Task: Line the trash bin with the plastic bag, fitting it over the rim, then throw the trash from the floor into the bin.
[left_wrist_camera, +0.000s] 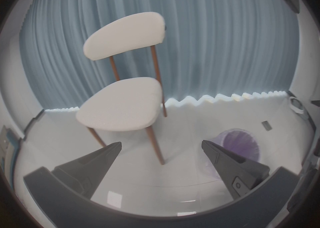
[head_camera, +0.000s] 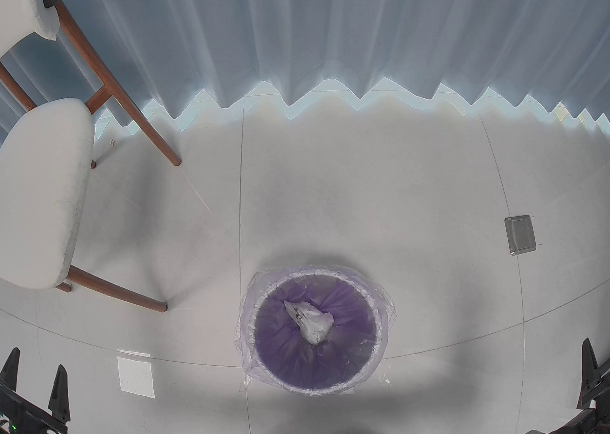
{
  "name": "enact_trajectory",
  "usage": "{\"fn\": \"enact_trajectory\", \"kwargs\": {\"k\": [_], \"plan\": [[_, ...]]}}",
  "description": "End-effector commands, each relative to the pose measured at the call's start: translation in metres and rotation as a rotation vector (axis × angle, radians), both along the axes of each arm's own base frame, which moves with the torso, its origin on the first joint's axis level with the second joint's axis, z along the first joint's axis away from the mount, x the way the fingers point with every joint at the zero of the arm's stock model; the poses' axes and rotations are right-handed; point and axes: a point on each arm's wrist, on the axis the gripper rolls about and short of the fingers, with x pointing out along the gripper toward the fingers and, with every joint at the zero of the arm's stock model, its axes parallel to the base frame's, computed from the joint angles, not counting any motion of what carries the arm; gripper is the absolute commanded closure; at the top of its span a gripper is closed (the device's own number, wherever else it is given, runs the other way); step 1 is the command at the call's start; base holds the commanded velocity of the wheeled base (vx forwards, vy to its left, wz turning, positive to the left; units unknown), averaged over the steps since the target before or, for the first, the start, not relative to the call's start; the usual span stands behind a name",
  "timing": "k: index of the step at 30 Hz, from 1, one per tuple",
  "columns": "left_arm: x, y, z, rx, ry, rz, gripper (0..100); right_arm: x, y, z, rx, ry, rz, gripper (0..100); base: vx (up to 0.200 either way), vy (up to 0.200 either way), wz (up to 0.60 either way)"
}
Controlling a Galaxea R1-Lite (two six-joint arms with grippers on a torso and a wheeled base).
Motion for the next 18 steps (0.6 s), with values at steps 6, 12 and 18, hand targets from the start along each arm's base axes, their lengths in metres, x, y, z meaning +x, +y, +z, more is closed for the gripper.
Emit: {"fn": "enact_trajectory", "kwargs": {"k": [6, 12, 18], "plan": [[-0.0035, -0.0025, -0.0057, -0.014, -0.046, -0.170, 0, 0.0008, 0.0021, -0.0085, -0.063, 0.049, 0.091, 0, 0.000, 0.000, 0.00], [-0.0035, -0.0001, -0.0061, -0.028, -0.045, -0.050, 0, 0.0007, 0.0015, -0.0084, -0.035, 0.050, 0.066, 0, 0.000, 0.000, 0.00], [-0.0036, 0.0011, -0.0064, -0.089, -0.051, 0.002, 0, 0.0007, 0.0015, -0.0083, -0.035, 0.048, 0.066, 0, 0.000, 0.000, 0.00]]}}
